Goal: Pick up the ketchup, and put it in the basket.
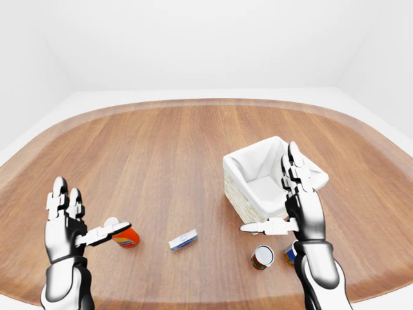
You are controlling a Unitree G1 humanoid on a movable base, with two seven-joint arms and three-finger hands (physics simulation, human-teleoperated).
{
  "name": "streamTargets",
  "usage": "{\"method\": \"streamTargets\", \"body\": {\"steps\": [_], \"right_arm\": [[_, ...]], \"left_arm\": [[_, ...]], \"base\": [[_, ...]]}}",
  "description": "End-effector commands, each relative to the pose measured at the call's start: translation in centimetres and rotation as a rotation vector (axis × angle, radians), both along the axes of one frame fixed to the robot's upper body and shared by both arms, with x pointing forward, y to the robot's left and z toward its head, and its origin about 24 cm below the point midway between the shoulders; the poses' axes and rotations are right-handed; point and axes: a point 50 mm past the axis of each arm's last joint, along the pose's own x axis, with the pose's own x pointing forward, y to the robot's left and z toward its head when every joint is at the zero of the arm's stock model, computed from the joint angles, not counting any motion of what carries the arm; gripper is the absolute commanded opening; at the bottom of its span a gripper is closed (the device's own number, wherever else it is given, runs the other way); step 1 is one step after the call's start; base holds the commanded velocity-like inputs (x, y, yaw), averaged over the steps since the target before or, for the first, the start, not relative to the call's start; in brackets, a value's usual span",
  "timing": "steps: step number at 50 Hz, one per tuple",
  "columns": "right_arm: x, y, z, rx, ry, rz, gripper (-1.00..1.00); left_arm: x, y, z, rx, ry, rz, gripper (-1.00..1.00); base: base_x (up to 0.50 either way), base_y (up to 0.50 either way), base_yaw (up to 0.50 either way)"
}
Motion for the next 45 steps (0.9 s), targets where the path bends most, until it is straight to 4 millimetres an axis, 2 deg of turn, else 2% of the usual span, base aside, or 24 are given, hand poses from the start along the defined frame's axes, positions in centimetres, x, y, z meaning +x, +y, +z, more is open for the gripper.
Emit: {"method": "streamTargets", "body": {"steps": [1,9,19,45], "right_arm": [[0.1,0.0,-0.1,-0.001,0.004,-0.001,1.0],[0.1,0.0,-0.2,0.0,0.007,-0.002,1.0],[0.1,0.0,-0.2,0.0,0.007,-0.003,1.0],[0.1,0.1,-0.3,-0.001,0.012,0.0,1.0]], "left_arm": [[0.0,0.3,-1.3,-0.016,0.057,0.011,1.0],[0.0,0.1,-2.0,-0.02,0.09,0.006,1.0],[-0.1,0.1,-4.1,-0.049,0.178,0.007,1.0],[0.1,0.4,-5.3,-0.071,0.227,0.019,1.0]], "base": [[0.0,0.0,0.0],[0.0,0.0,0.0],[0.0,0.0,0.0],[0.0,0.0,0.0]]}}
